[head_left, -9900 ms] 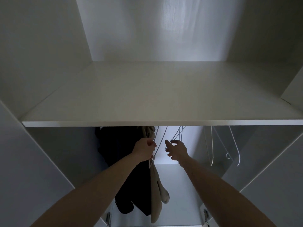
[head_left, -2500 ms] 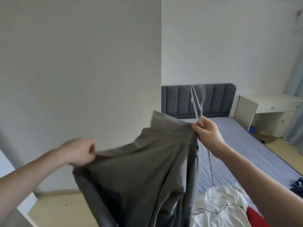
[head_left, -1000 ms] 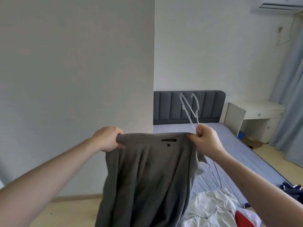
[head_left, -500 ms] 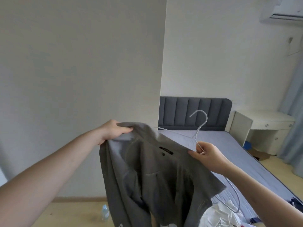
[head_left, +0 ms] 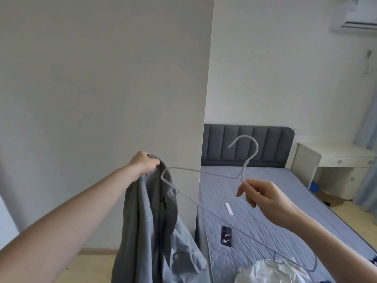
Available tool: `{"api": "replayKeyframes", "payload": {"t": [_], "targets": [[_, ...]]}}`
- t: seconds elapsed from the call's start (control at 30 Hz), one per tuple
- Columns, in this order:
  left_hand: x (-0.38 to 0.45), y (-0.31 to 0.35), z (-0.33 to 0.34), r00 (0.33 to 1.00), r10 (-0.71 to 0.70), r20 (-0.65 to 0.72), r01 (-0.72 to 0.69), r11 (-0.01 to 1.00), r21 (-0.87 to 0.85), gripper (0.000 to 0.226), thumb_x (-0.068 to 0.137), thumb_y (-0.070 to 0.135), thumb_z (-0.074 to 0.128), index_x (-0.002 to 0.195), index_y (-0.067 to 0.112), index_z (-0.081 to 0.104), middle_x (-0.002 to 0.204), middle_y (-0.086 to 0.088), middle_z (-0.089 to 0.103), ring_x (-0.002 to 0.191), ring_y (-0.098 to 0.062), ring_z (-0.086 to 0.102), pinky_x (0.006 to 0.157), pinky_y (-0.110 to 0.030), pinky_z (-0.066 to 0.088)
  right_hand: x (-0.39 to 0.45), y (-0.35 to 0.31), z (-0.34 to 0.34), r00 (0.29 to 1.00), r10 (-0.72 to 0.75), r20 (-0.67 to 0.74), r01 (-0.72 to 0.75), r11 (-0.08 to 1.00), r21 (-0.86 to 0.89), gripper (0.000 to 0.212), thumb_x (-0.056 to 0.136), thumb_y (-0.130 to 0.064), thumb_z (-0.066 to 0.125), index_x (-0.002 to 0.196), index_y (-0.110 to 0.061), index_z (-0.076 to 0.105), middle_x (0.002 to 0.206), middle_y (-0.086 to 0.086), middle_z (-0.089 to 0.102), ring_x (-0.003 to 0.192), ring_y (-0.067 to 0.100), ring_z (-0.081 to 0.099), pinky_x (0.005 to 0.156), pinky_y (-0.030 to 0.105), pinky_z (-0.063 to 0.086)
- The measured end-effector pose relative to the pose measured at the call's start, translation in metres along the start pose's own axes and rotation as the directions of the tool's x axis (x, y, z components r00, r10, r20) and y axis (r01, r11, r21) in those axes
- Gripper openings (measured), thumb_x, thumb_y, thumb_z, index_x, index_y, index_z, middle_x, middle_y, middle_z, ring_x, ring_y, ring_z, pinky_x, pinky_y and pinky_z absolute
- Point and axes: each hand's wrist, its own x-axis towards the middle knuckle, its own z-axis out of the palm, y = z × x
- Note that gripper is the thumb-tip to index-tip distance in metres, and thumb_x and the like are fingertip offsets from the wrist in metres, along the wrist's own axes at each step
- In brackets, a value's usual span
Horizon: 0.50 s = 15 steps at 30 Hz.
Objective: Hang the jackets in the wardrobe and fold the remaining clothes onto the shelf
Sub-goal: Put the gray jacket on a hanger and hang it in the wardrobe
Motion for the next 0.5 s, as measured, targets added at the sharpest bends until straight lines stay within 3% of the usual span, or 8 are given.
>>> {"api": "replayKeyframes", "payload": {"t": [0.17,0.33,0.5], "targets": [[0.0,0.002,-0.002,1.0,-0.005,0.031,0.006,1.0,-0.025,0.025,0.079,0.015,0.068,0.061,0.02,0.051,0.059,0.003,0.051,0.061,-0.021,0.047,0.06,-0.029,0.036,-0.001,-0.002,0.017,0.999,-0.007,0.037,0.007,1.0,0.001,0.036,0.101,-0.049,0.045,0.082,-0.033,0.072,0.058,-0.003,0.05,0.049,0.006,0.038,0.051,0.02,0.034],[-0.004,0.01,-0.002,0.994,0.048,0.095,-0.038,0.993,-0.108,0.022,0.081,0.009,0.063,0.066,0.02,0.05,0.069,-0.002,0.047,0.068,-0.019,0.043,0.063,-0.03,0.033,0.002,-0.002,0.042,0.998,0.001,0.067,-0.002,1.0,0.018,0.034,0.106,-0.035,0.049,0.081,-0.028,0.071,0.059,0.002,0.043,0.053,0.017,0.033,0.052,0.031,0.029],[-0.014,0.026,-0.009,0.987,0.07,0.142,-0.038,0.976,-0.216,0.009,0.085,0.008,0.056,0.083,0.016,0.054,0.076,-0.006,0.052,0.07,-0.019,0.049,0.066,-0.03,0.036,0.011,0.001,0.065,0.998,0.036,0.048,-0.037,0.999,0.016,0.033,0.106,-0.029,0.05,0.081,-0.021,0.07,0.056,0.0,0.037,0.054,0.019,0.03,0.052,0.032,0.026]]}}
